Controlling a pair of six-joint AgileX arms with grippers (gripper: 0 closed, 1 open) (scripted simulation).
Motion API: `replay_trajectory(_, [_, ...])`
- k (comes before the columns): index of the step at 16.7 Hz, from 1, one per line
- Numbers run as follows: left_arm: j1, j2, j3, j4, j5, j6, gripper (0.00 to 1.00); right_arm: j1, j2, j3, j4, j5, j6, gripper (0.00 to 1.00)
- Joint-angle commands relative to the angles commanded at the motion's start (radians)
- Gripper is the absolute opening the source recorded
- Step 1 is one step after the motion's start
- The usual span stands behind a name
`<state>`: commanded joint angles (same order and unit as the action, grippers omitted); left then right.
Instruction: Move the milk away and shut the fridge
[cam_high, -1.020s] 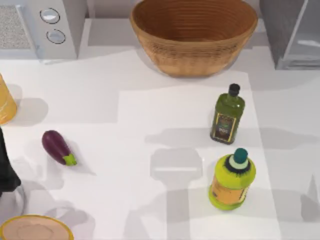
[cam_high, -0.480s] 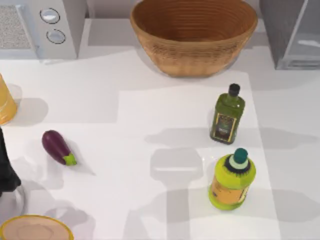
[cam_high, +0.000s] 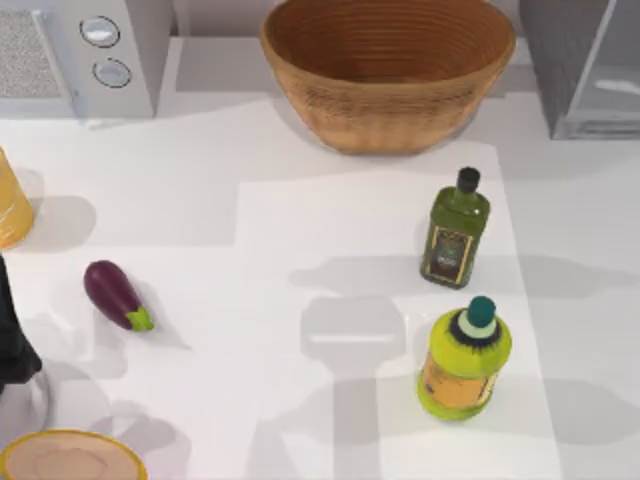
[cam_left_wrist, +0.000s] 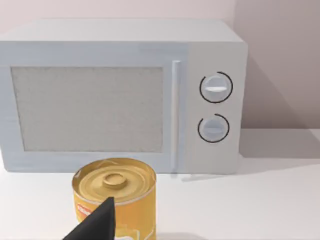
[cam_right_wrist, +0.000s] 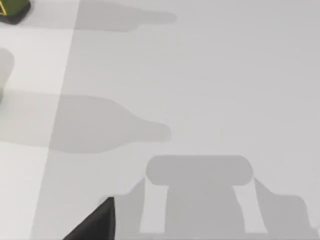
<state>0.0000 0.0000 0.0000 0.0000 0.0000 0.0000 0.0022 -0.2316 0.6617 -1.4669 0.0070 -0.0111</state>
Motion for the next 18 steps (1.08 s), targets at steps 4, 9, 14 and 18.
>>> replay_trajectory(4, [0.000,0.000,0.000,0.000,0.000,0.000,1.00,-0.099,0.103,0.055,-0.023,-0.061,-0.103,1.00])
replay_trajectory(9, [0.000,0.000,0.000,0.000,0.000,0.000,1.00,-0.435,0.465,0.192,-0.081,-0.226,-0.463,1.00])
replay_trajectory(14, [0.000,0.000,0.000,0.000,0.000,0.000,1.00,-0.876,0.985,0.344,-0.134,-0.460,-0.940,1.00])
replay_trajectory(18, [0.000,0.000,0.000,0.000,0.000,0.000,1.00,-1.233,1.381,0.473,-0.112,-0.649,-1.333,1.00])
